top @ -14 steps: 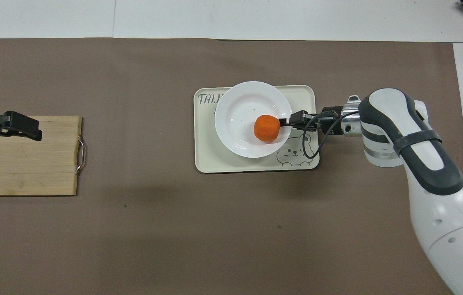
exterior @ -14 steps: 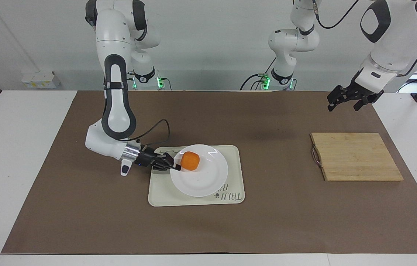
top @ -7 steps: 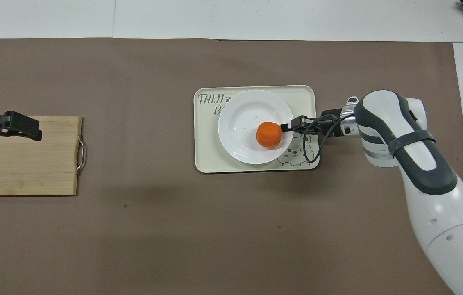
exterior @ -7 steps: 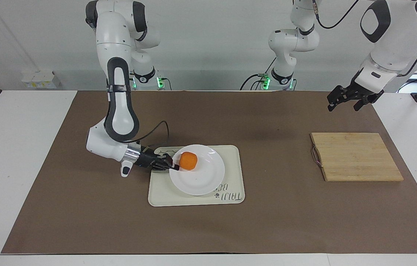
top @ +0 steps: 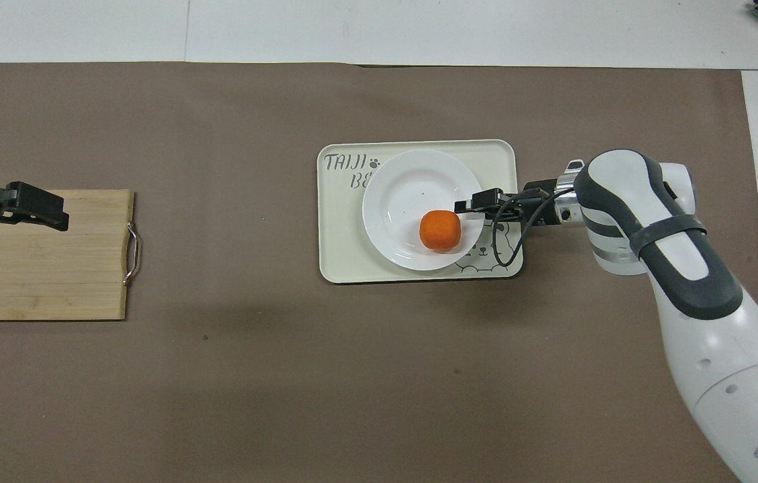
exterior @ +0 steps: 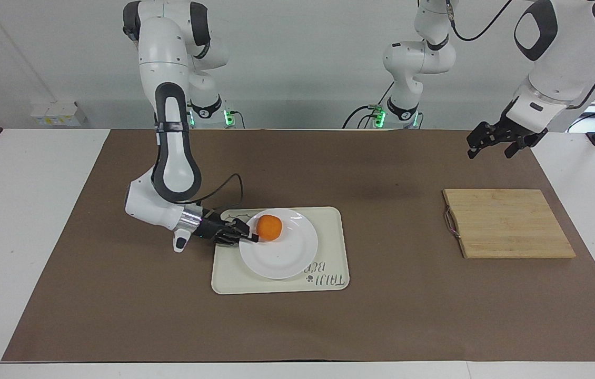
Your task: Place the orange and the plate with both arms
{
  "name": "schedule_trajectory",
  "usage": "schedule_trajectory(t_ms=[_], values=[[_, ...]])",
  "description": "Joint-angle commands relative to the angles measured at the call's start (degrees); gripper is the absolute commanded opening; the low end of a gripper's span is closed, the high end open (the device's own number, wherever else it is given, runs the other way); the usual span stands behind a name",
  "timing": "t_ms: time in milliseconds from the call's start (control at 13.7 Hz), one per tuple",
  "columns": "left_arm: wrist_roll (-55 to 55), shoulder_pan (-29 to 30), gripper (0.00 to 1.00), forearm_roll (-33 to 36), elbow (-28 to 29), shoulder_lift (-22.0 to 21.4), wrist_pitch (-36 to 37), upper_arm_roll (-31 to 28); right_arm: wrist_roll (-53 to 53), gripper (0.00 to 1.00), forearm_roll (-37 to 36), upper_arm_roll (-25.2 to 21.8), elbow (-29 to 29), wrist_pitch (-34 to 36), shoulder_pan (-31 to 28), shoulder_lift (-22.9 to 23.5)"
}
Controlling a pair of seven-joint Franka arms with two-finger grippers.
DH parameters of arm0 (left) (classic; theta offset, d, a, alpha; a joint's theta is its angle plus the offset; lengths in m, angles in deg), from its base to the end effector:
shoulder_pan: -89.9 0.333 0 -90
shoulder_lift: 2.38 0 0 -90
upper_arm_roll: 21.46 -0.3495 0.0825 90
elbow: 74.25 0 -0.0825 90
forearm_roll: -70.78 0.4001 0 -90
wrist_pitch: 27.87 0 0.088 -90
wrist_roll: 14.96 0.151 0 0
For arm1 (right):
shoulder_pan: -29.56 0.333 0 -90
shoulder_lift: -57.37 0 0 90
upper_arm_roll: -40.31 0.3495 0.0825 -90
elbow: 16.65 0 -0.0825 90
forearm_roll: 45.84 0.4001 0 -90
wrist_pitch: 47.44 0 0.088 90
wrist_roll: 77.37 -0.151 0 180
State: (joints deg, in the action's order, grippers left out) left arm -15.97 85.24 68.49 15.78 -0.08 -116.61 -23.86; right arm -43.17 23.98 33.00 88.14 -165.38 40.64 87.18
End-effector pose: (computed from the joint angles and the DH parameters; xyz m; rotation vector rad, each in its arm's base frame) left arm 0.5772 -0.0293 0.5890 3.1034 -0.0332 -0.0989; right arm 0.6629 0.1361 0.2432 -2.2075 0.1153 -0.0193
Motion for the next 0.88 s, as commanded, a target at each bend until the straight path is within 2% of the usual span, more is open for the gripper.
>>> schedule_trajectory(t_ms=[0, 219, 585, 804], values=[[-0.05, 0.35, 1.00, 0.36, -1.08, 0.60, 0.06, 0.12, -3.16, 1.00, -3.18, -0.06, -0.37, -0.53, 0.25, -1.33], [-0.05, 0.35, 1.00, 0.36, -1.08, 0.60, 0.06, 0.12, -14.56, 1.00, -16.43, 0.02, -2.39, -0.80, 0.60, -4.14], [-0.05, 0.35, 1.00, 0.36, -1.08, 0.60, 0.14, 0.12, -21.17, 1.00, -27.51, -0.42, -3.01, -0.80, 0.60, -8.80], [-0.05, 0.35, 1.00, 0.36, -1.08, 0.60, 0.06, 0.12, -28.02, 1.00, -43.56, -0.24, -3.62, -0.63, 0.60, -12.84]])
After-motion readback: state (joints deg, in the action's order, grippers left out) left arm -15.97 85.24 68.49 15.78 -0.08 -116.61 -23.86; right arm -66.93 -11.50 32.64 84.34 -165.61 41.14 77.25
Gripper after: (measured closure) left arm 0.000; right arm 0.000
